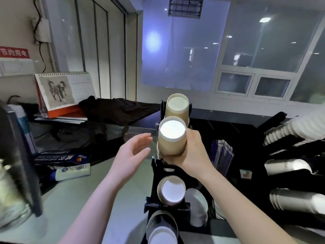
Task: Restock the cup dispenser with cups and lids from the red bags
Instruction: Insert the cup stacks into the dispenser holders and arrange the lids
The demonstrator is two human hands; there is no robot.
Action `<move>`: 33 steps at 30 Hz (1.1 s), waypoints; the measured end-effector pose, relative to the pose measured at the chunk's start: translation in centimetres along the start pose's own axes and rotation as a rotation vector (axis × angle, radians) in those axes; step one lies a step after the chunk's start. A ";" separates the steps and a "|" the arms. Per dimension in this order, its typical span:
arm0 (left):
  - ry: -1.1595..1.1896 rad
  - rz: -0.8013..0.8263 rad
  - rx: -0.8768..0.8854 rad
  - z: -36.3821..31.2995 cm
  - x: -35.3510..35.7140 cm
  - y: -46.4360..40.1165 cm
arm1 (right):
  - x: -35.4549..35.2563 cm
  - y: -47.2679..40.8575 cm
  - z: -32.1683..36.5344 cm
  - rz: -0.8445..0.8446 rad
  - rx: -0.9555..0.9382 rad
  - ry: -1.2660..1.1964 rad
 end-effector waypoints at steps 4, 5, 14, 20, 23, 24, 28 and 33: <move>-0.006 -0.025 -0.021 1.0 0.0 1.1 | 1.5 -0.1 -2.4 -0.001 0.080 0.160; -0.005 -0.031 -0.026 1.3 0.0 1.3 | 1.6 -0.1 -2.6 0.010 0.086 0.191; 0.052 0.004 -0.100 3.2 1.3 2.2 | 0.8 1.5 1.0 -0.011 -0.152 0.101; 0.031 0.025 -0.094 3.2 2.0 2.0 | 0.2 1.0 0.6 -0.007 -0.110 0.125; -0.012 0.044 -0.103 3.3 2.3 2.1 | 0.3 1.9 0.3 -0.015 -0.094 0.138; -0.025 0.065 -0.112 3.4 2.5 2.2 | 0.3 2.4 0.0 -0.022 -0.068 0.143; -0.038 0.088 -0.139 4.1 3.1 1.8 | 0.6 4.2 -3.1 0.032 0.237 0.205; -0.005 0.056 -0.176 5.4 2.9 1.1 | 2.1 5.5 -5.6 0.172 0.419 0.138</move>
Point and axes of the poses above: each hand's wrist, its own y-axis away from the middle knuckle, its own x-axis out of the palm, z = x × y, the point moved 7 cm from there along -y, towards the middle knuckle, and after that the axes turned 7 degrees about z, right-handed, at the moved point
